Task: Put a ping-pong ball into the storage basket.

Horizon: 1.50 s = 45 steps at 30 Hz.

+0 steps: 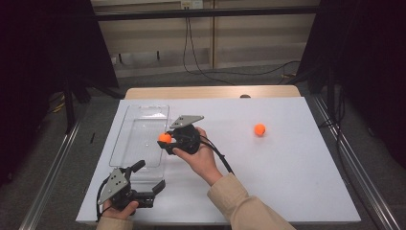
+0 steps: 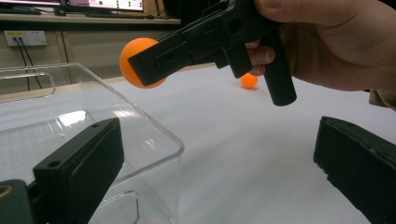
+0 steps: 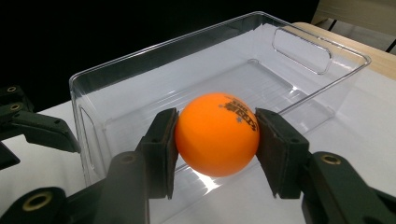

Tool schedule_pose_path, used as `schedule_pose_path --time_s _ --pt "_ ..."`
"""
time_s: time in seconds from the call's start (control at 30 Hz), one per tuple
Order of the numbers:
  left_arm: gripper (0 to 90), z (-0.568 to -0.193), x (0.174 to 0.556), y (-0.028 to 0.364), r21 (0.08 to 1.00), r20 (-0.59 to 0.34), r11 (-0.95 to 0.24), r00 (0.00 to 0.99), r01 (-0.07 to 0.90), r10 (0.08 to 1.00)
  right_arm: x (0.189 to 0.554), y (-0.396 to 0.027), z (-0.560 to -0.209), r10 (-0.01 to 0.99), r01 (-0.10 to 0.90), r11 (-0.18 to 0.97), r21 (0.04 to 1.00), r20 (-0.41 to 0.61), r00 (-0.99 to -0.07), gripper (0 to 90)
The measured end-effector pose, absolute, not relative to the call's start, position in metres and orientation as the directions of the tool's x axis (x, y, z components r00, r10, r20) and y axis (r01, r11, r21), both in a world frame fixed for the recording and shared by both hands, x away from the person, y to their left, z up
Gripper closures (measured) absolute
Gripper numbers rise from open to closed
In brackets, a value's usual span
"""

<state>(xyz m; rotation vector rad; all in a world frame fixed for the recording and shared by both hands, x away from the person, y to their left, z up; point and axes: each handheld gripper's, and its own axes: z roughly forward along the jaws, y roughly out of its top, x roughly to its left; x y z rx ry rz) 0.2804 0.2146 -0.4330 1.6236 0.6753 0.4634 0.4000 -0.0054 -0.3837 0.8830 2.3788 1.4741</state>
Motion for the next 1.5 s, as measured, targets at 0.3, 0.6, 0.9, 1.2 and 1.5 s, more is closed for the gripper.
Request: schedule_pose_path --time_s 0.3,0.6,0.9,1.2,1.5 --pt "1.6 -0.433 0.281 0.215 0.984 -0.066 -0.084 0.75 0.16 0.658 0.401 -0.003 -0.382 0.584 0.376 0.319 0.87 0.132 -0.801 51.3" --pt "1.6 -0.433 0.281 0.215 0.984 -0.071 -0.078 0.749 0.161 0.659 0.402 0.0 -0.383 0.585 0.376 0.321 0.869 0.13 -0.801 51.3" --pt "1.6 -0.433 0.281 0.216 0.984 -0.067 -0.082 0.749 0.16 0.659 0.403 0.003 -0.384 0.583 0.374 0.324 0.869 0.128 -0.803 51.3" --pt "1.6 -0.433 0.281 0.216 0.984 -0.066 -0.084 0.75 0.16 0.658 0.405 0.005 -0.385 0.58 0.375 0.327 0.868 0.129 -0.804 51.3" --pt "1.6 -0.433 0.28 0.215 0.983 -0.069 -0.082 0.75 0.163 0.658 0.406 0.009 -0.384 0.576 0.374 0.328 0.868 0.13 -0.807 51.3"
